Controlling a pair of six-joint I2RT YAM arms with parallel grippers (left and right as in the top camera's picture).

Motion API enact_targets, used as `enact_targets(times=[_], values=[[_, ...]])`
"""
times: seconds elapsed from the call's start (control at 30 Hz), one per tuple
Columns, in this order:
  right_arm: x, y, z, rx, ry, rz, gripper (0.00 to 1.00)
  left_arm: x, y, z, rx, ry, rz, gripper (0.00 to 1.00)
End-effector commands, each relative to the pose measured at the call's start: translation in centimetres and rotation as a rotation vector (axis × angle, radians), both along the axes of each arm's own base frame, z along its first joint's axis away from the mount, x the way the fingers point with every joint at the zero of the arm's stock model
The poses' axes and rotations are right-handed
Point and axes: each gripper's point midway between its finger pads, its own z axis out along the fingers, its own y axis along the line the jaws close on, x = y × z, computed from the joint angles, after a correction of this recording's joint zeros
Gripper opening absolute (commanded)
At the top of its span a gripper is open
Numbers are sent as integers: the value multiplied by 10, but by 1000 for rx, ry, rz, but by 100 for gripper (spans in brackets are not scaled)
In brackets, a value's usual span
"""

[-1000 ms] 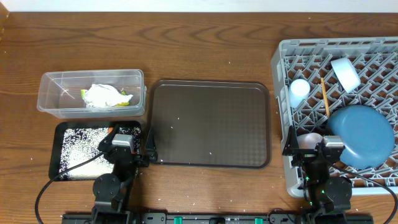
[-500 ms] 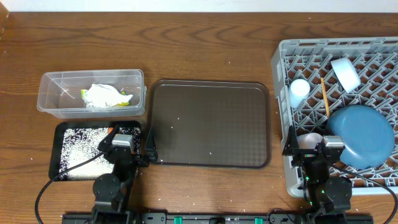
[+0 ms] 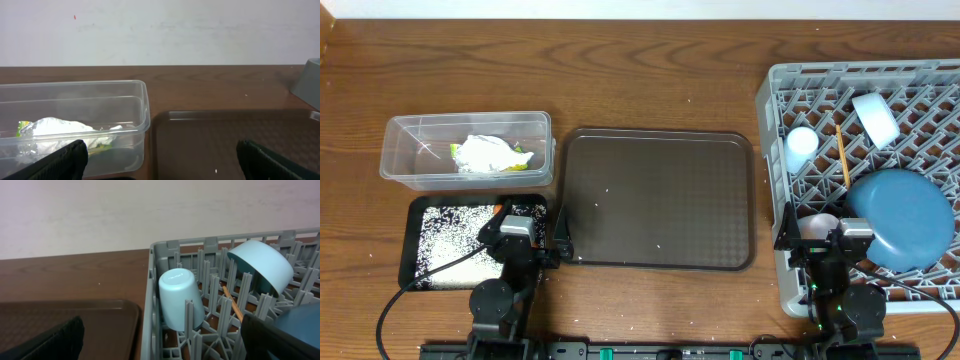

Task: Sort waste into correct bins and load items into the dishwasher rack

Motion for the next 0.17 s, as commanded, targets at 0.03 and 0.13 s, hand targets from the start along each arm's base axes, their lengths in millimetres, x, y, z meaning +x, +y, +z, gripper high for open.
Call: enact_targets(times=[0.03, 0.13], values=[[0, -5, 0, -7, -1, -23, 99, -2, -4, -14, 23, 45, -23, 98], [0, -5, 0, -7, -1, -23, 99, -2, -4, -14, 23, 45, -23, 98]])
